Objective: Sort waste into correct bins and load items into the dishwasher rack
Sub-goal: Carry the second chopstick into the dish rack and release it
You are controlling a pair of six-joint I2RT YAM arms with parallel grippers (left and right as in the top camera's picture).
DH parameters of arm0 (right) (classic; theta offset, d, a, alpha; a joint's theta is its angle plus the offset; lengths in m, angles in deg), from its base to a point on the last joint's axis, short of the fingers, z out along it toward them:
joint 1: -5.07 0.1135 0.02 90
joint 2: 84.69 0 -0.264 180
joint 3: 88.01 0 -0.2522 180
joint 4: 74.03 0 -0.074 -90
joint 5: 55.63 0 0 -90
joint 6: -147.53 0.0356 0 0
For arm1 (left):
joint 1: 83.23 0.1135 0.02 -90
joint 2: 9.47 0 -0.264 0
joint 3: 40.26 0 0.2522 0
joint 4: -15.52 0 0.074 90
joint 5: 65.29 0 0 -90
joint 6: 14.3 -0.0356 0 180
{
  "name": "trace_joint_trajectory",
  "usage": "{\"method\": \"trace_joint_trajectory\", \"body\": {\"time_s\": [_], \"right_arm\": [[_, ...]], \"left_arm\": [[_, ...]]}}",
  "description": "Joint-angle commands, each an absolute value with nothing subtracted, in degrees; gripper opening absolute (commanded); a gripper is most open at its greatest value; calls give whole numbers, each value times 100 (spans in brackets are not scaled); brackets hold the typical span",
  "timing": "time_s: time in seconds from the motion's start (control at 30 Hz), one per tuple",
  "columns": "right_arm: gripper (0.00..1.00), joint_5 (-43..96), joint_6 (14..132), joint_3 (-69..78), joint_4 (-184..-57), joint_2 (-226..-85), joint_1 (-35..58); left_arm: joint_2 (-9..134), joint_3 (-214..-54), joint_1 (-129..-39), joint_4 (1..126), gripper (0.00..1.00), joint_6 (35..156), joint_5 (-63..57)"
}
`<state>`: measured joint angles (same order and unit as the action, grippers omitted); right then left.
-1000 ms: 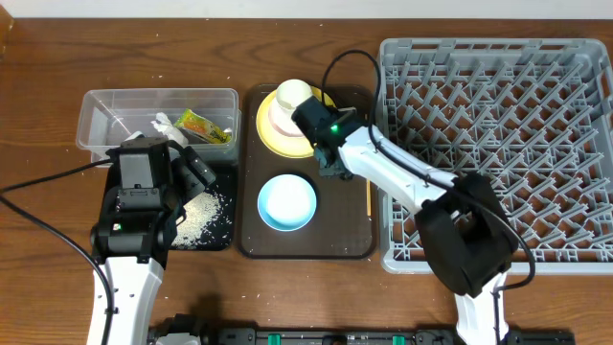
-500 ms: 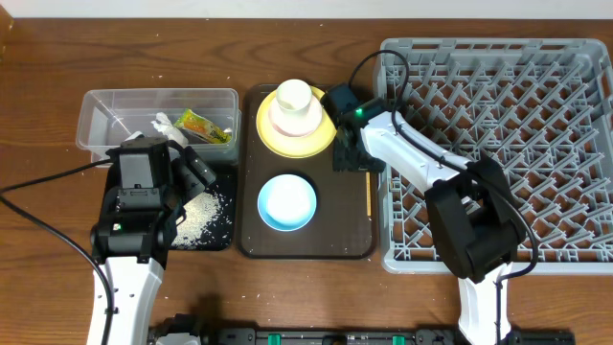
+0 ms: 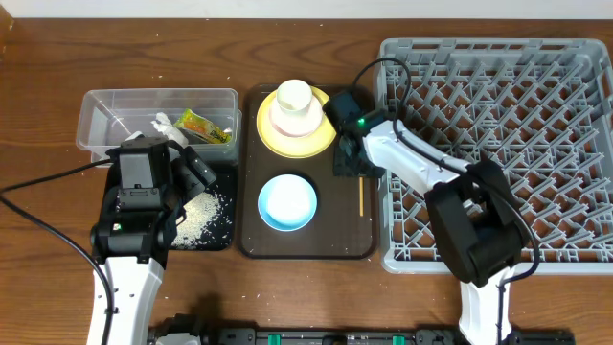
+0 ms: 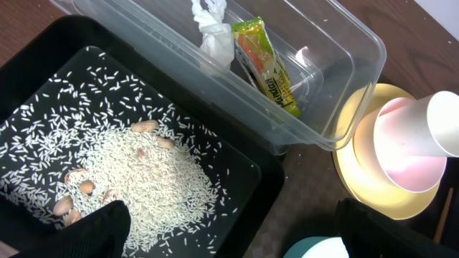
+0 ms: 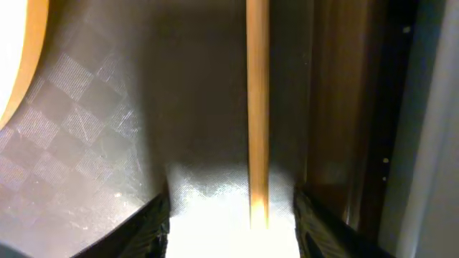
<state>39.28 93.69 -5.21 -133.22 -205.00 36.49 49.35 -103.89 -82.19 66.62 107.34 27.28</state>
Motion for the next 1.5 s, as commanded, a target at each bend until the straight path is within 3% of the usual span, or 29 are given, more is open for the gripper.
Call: {"method": "trace_joint_trajectory", "body": {"time_s": [0.0, 0.47, 0.87, 1.47], "right_arm": [[40, 3989, 9478, -269, -13354, -20690, 3647], [1, 3980, 9325, -431, -13413, -20655, 3665], [1, 3906, 8215, -1491, -13833, -19424, 3555], [1, 3860, 6991, -1323, -15186, -18552, 1916]], "left_arm": [[4968, -10472, -8195, 6680, 94, 10705, 2835], [4968, -10472, -8195, 6680, 94, 10707, 2835], [4968, -10472, -8195, 6680, 94, 10705, 2835], [4968, -10472, -8195, 6680, 95, 10705, 2835]]}}
